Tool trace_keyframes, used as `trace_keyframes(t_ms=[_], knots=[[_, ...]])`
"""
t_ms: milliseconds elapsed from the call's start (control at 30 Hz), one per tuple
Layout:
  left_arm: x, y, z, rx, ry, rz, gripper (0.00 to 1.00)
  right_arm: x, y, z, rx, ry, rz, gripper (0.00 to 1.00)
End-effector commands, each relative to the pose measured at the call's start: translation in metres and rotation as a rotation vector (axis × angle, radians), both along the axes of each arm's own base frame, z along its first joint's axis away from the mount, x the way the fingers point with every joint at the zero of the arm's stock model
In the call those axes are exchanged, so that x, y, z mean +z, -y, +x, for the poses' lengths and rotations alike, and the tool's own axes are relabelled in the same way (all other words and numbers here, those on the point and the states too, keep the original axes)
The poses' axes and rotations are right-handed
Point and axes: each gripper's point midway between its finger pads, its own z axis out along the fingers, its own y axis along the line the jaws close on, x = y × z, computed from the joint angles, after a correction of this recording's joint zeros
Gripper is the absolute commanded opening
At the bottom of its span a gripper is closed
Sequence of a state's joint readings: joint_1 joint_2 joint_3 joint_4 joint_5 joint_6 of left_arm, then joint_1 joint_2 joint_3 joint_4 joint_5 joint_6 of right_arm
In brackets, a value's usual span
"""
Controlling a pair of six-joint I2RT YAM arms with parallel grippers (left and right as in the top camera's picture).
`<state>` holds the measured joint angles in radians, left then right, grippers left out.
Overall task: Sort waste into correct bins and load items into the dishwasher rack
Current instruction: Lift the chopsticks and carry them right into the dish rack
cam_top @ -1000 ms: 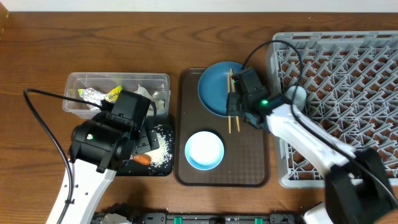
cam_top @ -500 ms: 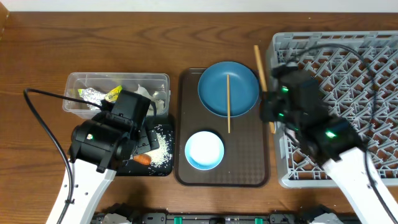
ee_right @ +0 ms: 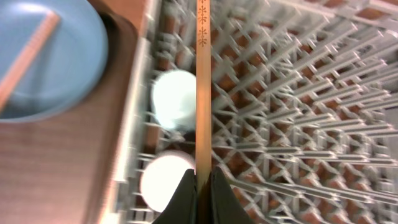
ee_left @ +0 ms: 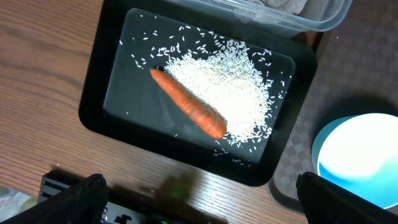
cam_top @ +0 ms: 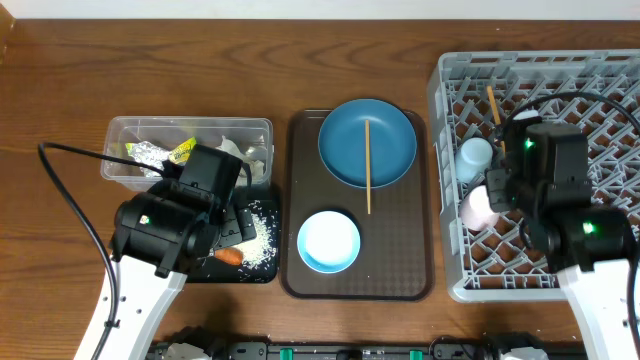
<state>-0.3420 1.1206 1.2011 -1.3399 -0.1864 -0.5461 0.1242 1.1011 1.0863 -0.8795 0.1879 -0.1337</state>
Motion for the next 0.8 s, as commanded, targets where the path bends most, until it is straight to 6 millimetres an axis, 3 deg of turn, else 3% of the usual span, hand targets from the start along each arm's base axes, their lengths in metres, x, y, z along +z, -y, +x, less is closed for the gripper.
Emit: trace_keyframes(t_ms=[0,200,467,767], knots=[[-0.002,-0.003,-0.002,0.003,-0.013,0.01,1.0,-0.018,0.022,0.007,0.025,-0.079,-0.1,0.01],[-0.002,-0.003,-0.002,0.003,-0.013,0.01,1.0,-0.056,0.048,0.02,-0.071,-0.19,-0.077,0.01],[-0.002,-0.003,-0.002,0.003,-0.013,0.01,1.0,-0.091,0.058,0.031,-0.098,-0.279,-0.072,0.01],[-0.002,-0.003,-0.002,0.003,-0.013,0.01,1.0,-0.096,0.069,0.037,-0.129,-0.274,-0.069,0.01]])
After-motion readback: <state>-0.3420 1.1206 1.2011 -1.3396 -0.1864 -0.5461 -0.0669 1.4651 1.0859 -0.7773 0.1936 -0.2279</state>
